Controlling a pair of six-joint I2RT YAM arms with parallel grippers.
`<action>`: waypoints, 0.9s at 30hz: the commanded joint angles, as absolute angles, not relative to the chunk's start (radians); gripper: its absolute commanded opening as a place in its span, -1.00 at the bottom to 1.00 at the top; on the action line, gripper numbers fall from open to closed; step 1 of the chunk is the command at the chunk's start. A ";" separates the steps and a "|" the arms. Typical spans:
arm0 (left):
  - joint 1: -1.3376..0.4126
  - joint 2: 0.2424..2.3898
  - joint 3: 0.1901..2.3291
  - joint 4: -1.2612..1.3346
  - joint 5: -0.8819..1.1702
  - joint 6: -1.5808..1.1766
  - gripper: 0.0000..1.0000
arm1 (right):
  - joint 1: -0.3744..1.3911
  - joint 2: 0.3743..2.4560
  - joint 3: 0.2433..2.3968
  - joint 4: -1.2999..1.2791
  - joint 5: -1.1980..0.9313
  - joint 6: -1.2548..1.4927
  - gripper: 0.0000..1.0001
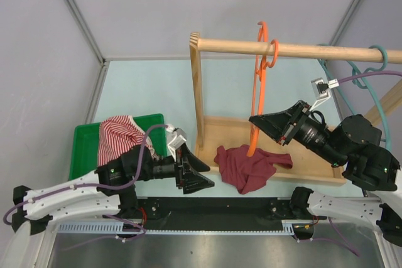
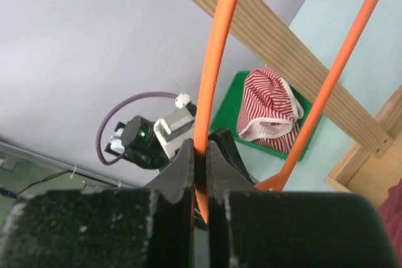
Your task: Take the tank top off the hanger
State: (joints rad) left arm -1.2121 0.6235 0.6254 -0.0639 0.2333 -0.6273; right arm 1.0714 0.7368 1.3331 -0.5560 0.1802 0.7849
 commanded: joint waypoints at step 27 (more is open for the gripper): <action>-1.439 1.247 0.913 -0.248 -0.293 -0.617 0.97 | 1.069 0.652 1.338 -0.686 0.299 0.828 0.00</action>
